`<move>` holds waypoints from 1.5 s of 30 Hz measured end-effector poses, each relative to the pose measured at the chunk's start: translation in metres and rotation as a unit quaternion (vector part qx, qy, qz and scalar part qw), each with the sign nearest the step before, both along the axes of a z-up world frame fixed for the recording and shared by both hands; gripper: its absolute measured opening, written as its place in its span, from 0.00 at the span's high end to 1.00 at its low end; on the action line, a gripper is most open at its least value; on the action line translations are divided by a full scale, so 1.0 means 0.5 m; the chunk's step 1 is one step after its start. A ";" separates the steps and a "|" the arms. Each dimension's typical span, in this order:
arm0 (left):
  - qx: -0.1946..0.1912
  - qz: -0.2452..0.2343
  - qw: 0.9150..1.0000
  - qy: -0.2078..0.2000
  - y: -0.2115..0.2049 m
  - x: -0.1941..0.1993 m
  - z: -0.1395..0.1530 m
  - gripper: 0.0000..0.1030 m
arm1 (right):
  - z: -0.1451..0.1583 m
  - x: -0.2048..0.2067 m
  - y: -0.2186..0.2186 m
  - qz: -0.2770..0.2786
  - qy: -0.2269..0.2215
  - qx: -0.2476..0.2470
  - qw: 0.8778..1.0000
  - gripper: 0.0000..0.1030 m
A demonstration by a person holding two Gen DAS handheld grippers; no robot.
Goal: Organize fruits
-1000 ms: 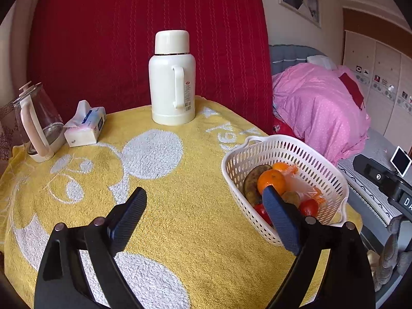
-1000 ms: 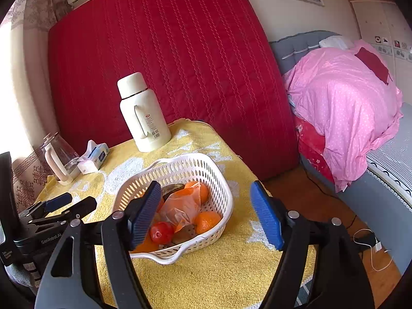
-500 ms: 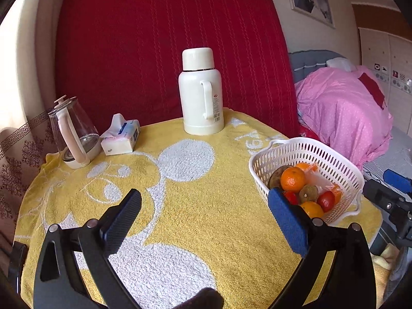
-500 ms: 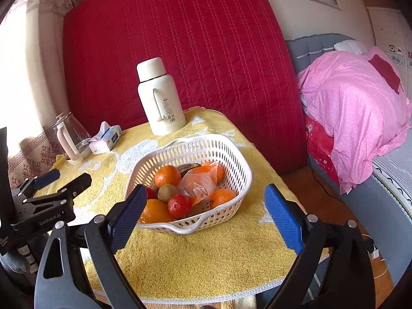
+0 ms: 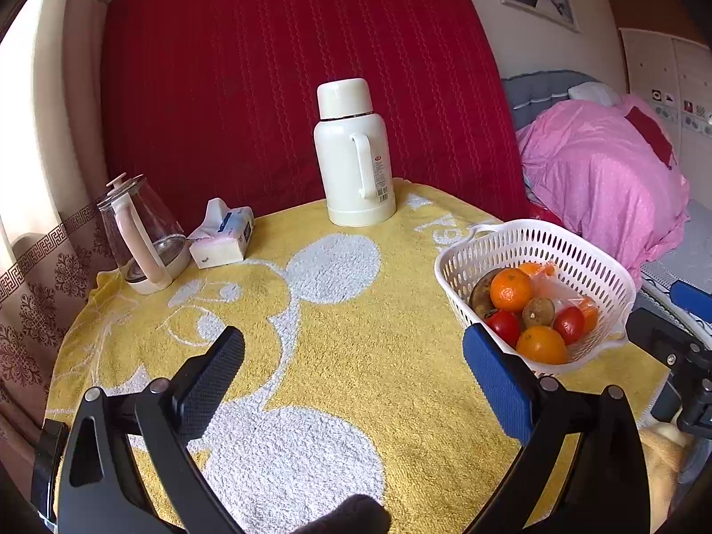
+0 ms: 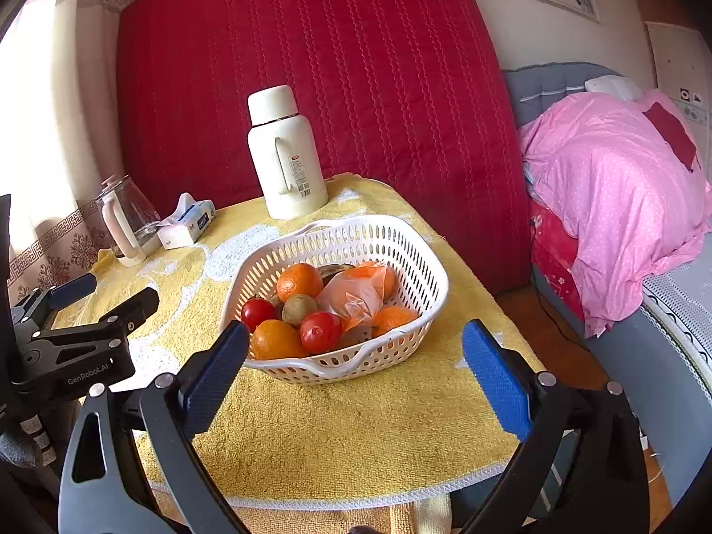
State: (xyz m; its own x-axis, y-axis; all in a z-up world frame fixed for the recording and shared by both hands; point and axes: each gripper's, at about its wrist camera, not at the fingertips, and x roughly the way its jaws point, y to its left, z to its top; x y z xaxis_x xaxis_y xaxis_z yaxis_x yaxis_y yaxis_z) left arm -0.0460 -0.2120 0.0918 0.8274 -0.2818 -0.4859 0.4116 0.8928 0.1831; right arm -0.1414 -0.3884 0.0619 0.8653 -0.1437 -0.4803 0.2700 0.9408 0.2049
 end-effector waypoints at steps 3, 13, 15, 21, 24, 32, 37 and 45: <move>0.013 0.003 1.000 -0.019 -0.004 -0.014 0.004 0.05 | 0.003 -0.003 0.006 0.000 -0.002 -0.010 1.000 0.04; 0.028 -0.002 0.999 -0.034 -0.009 -0.032 0.007 0.05 | 0.009 -0.009 0.020 0.002 -0.008 -0.030 1.000 0.03; 0.030 -0.003 0.999 -0.033 -0.009 -0.033 0.005 0.05 | 0.009 -0.010 0.020 0.002 -0.008 -0.030 1.000 0.03; 0.039 -0.005 0.999 -0.033 -0.014 -0.041 -0.004 0.05 | 0.005 -0.011 0.018 -0.002 -0.004 -0.035 0.999 0.03; 0.044 -0.005 0.998 -0.037 -0.018 -0.045 -0.006 0.05 | 0.004 -0.011 0.017 -0.003 -0.004 -0.035 0.999 0.03; 0.051 -0.006 0.998 -0.038 -0.022 -0.049 -0.013 0.05 | 0.000 -0.010 0.016 -0.005 -0.002 -0.038 0.999 0.03; 0.056 -0.004 0.997 -0.044 -0.024 -0.053 -0.018 0.05 | -0.004 -0.008 0.020 -0.005 0.001 -0.045 0.999 0.03; 0.061 -0.008 0.997 -0.043 -0.027 -0.054 -0.025 0.05 | -0.010 -0.002 0.026 -0.003 0.007 -0.053 0.999 0.03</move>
